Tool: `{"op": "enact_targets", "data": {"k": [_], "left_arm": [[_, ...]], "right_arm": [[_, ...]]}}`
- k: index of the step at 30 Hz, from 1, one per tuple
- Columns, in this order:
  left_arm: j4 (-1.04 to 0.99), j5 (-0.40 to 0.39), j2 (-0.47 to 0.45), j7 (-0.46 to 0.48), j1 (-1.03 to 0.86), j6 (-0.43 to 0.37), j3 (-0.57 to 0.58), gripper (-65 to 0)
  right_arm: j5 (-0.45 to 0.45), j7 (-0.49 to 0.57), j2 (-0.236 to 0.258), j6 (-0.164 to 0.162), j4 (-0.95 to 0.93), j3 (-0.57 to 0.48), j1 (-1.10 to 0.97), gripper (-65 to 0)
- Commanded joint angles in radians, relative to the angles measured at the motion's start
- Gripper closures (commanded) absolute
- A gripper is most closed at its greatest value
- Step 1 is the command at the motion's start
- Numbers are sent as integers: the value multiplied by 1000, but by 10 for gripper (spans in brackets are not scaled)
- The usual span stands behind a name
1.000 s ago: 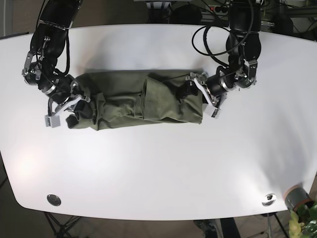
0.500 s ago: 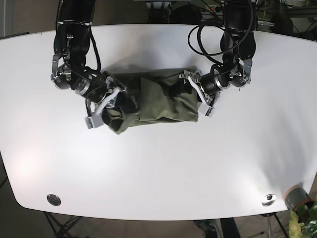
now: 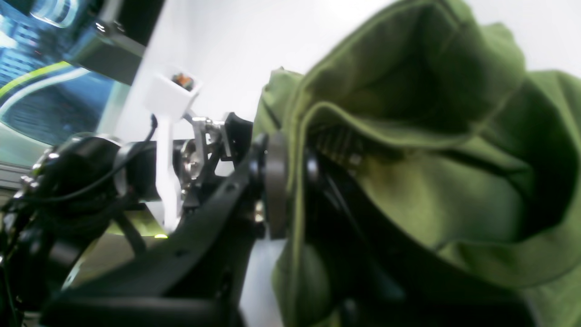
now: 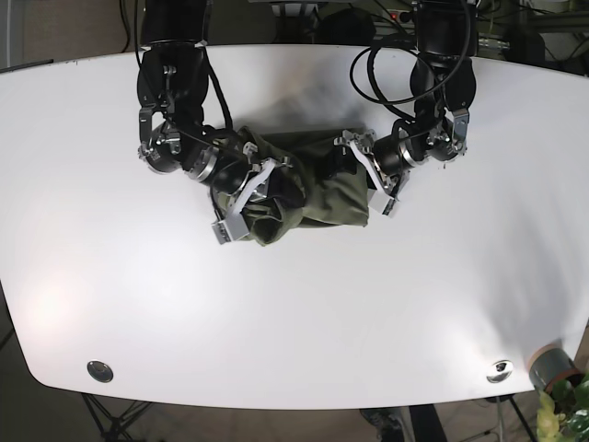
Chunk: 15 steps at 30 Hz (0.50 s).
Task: Fold the T-shirt properly
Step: 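Push both strip ends inward with both grippers to fold it compact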
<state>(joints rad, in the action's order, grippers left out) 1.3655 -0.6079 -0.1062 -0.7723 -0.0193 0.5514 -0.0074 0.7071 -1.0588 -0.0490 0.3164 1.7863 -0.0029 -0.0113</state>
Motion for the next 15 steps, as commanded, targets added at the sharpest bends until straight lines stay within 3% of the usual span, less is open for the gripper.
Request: {"op": "enact_targets", "data": {"k": [1, 11, 15], "left_arm": [[1, 33, -8, -48, -3, -12, -1, -385], [1, 33, -26, -48, -3, -12, -1, -385], [2, 33, -28, -49, -3, -12, -1, -385]], "right_arm": [[3, 19, -19, 11, 14, -19, 35, -24], [-163, 148, -21, 7, 0, -119, 67, -27], [-175, 150, -22, 5, -39, -127, 72, -27]]}}
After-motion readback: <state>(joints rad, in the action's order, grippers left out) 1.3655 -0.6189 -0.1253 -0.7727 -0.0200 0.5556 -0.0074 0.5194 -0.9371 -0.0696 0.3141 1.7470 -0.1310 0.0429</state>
